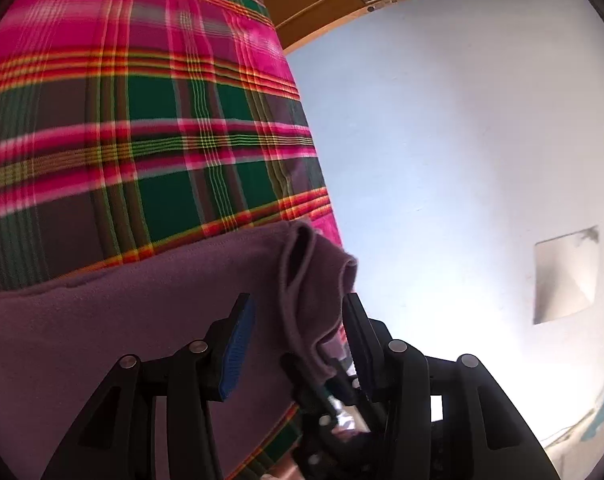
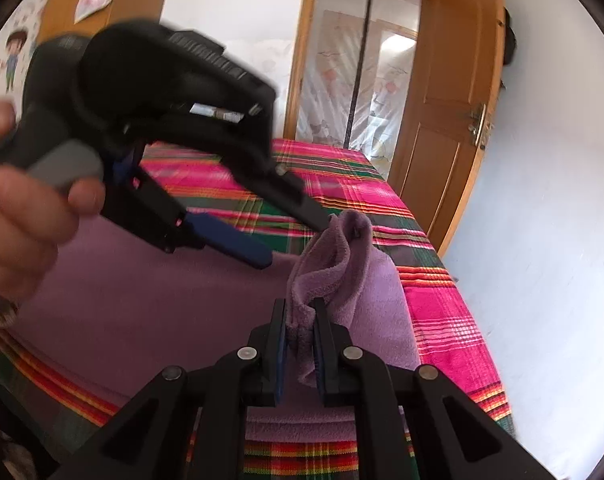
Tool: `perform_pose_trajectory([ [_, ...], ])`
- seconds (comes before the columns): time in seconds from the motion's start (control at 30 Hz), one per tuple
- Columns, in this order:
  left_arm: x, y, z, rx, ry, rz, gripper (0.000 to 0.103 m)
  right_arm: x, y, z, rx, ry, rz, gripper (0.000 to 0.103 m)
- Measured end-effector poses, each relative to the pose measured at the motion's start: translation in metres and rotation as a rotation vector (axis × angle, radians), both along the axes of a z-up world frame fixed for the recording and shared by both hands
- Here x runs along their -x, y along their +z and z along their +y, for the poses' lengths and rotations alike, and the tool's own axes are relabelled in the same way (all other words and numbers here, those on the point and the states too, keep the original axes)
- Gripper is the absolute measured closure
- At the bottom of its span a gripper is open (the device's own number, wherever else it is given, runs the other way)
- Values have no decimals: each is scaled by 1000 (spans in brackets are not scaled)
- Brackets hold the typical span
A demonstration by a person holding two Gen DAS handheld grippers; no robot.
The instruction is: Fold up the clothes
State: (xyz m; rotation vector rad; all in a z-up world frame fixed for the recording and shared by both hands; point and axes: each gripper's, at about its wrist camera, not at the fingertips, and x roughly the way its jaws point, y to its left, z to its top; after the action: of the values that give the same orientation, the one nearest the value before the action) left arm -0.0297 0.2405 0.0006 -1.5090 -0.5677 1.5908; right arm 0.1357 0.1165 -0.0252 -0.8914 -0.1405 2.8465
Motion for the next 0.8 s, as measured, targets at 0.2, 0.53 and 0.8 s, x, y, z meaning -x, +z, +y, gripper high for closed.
perform_pose_trajectory([
  [0.2, 6, -13, -2, -46, 21, -71, 56, 4, -8, -12, -61, 12, -34, 91],
  [0.53, 9, -17, 3, -50, 22, -85, 56, 5, -10, -23, -128, 35, -46, 89],
  [0.8, 7, -17, -2, -13, 55, -65, 56, 2, -7, -22, -128, 12, -13, 92],
])
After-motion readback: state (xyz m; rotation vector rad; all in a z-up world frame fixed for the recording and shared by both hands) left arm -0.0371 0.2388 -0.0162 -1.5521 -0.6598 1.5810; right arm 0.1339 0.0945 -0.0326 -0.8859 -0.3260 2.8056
